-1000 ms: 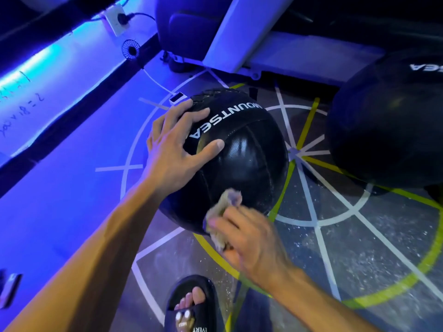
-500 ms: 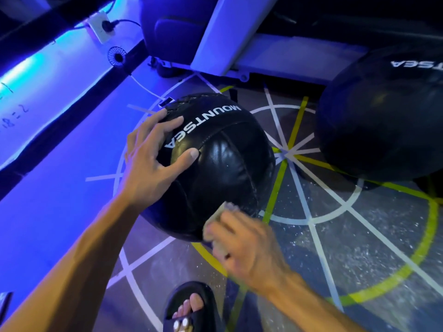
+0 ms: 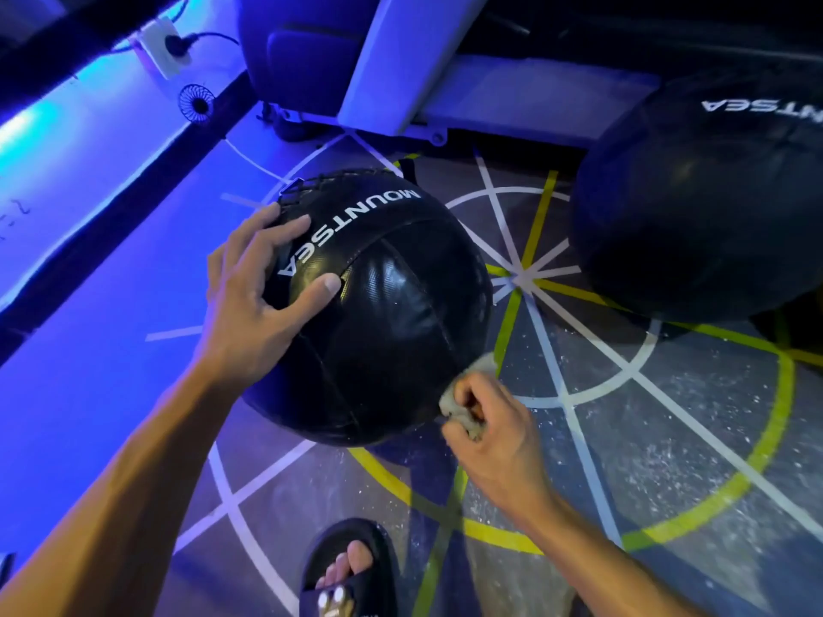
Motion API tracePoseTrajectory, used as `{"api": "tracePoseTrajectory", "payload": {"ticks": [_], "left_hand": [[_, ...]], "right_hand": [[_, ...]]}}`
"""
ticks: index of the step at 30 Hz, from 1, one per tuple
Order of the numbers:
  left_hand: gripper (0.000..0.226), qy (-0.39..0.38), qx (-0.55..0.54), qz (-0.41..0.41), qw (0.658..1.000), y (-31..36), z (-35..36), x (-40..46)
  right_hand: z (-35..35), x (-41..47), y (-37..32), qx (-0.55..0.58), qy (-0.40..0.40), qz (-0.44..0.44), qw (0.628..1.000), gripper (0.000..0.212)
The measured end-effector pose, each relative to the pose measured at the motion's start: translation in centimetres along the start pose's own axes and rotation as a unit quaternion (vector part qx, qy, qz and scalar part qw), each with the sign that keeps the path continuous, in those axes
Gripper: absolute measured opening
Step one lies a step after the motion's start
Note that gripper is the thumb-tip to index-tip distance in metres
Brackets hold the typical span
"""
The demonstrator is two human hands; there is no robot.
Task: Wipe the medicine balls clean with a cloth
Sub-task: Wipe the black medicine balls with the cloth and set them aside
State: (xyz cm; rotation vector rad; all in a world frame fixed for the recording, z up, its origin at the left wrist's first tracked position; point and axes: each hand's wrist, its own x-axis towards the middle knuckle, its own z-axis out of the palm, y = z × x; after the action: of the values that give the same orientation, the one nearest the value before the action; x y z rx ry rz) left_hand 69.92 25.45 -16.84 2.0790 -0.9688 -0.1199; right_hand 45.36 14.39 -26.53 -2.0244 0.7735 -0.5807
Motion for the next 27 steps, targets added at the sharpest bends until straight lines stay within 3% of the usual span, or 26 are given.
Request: {"api": "tracePoseTrajectory", "payload": {"ticks": [4,7,10,17,19,23,27], "left_hand": [[0.069,0.006,-0.002,0.0,1.0,-0.2,-0.1,0.1],[0.069,0.005,0.0,0.002,1.0,-0.2,-0.3,0.1],[0.07,0.006,0.005,0.001,1.0,0.0,-0.3,-0.2],[0.068,0.008,-0.001,0.003,1.0,0.4,-0.2,-0.8],[0.068,0.007,0.005,0.003,1.0,0.5,-0.1,-0.7],[0.068,0.004,0.004,0.002,1.0,0.5,-0.3,-0.9],[0.067,0.006,0.002,0.007,1.0,0.4,-0.2,-1.3]], "right_hand": [[-1.0,0.8,-2.0,0.096,-0.024,0.063,0.993,0.027],[-2.2,3.3,-5.6,0.164,0.037,0.012,0.986,0.022],[-1.6,4.1,-5.7,0.115,0.051,-0.035,0.992,0.022],[-1.0,0.4,-1.5,0.156,0.002,0.124,0.98,0.025],[-1.6,2.3,-3.5,0.179,0.035,0.081,0.98,0.023],[-2.0,5.2,-6.8,0.084,0.086,-0.05,0.991,0.021],[-1.2,2.3,-3.8,0.087,0.074,-0.019,0.993,0.032]]}}
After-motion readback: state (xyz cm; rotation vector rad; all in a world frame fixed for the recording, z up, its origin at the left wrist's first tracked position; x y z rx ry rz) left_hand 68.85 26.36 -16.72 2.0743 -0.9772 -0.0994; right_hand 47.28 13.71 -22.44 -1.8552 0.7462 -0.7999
